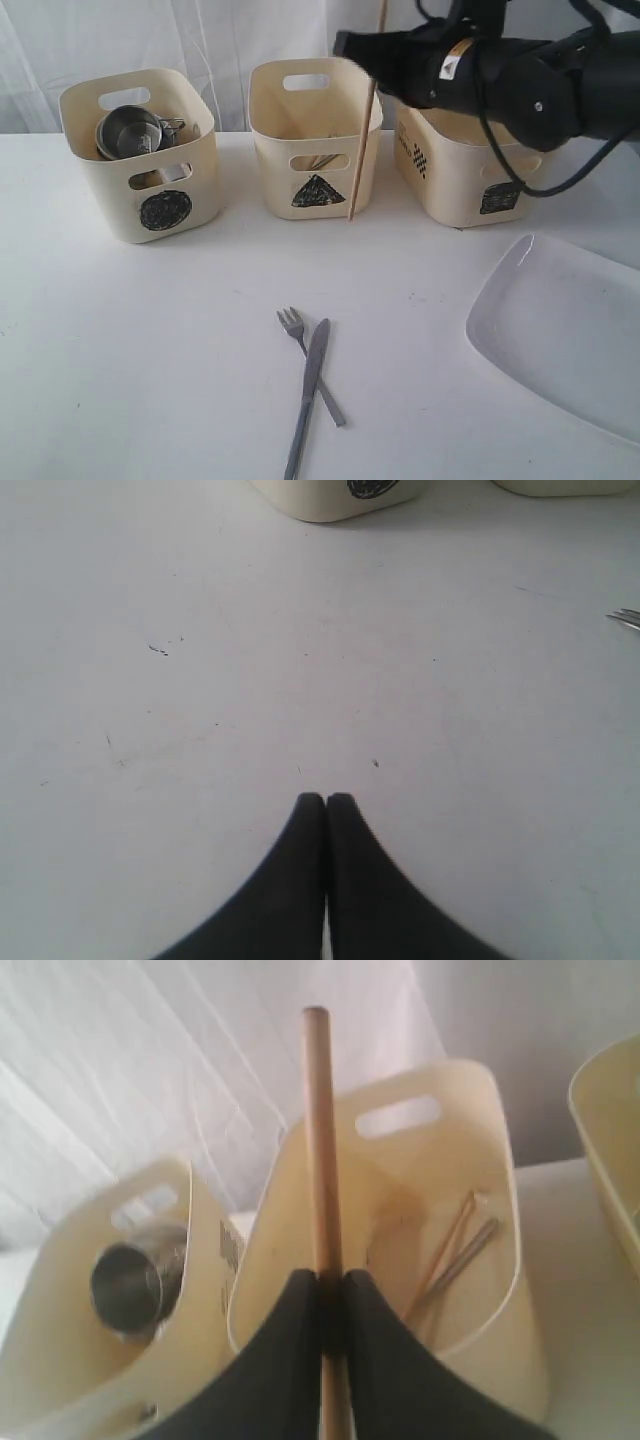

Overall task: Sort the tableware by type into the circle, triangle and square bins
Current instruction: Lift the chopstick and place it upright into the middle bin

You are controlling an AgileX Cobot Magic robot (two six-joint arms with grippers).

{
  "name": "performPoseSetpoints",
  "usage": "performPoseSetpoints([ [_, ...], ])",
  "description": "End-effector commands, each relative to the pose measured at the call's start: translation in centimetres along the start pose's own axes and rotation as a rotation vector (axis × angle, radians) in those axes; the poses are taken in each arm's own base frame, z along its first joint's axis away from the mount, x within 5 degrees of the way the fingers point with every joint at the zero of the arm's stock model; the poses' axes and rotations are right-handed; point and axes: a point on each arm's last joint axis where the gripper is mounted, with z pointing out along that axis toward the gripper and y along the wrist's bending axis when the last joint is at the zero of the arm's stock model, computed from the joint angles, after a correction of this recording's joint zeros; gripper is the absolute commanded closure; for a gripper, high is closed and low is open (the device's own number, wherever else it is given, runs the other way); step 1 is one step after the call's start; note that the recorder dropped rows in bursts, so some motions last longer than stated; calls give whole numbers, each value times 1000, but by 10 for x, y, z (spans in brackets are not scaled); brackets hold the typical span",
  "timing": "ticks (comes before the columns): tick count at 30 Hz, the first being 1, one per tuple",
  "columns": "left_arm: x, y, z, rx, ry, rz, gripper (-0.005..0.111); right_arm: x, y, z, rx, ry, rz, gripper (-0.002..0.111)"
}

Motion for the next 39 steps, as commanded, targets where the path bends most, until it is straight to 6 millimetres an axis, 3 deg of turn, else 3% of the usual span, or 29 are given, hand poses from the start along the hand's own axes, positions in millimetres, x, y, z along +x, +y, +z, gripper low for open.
performPoseSetpoints([
  [1,5,-1,1,9,26,-10,107,-16,-30,5,27,-102,129,108],
  [7,5,-1,1,9,26,-10,107,-43,-39,23,-44,-265,163,108],
  [11,5,-1,1,9,26,-10,107,-61,-35,48,-90,-315,69,108],
  [17,5,-1,1,9,26,-10,107,-48,-47,103,-153,-372,-7,108],
  [22,5,-1,1,9,26,-10,107,-31,-54,131,-202,-412,-20,108],
  [24,5,-1,1,9,26,-10,107,-25,-57,139,-204,-399,-38,102],
  [30,5,-1,1,9,26,-10,107,-22,-51,140,-244,-369,-160,73],
  [35,5,-1,1,9,26,-10,107,-32,-44,131,-216,-275,-197,72],
  [39,5,-1,1,9,26,-10,107,-53,-45,107,35,-107,-168,73],
])
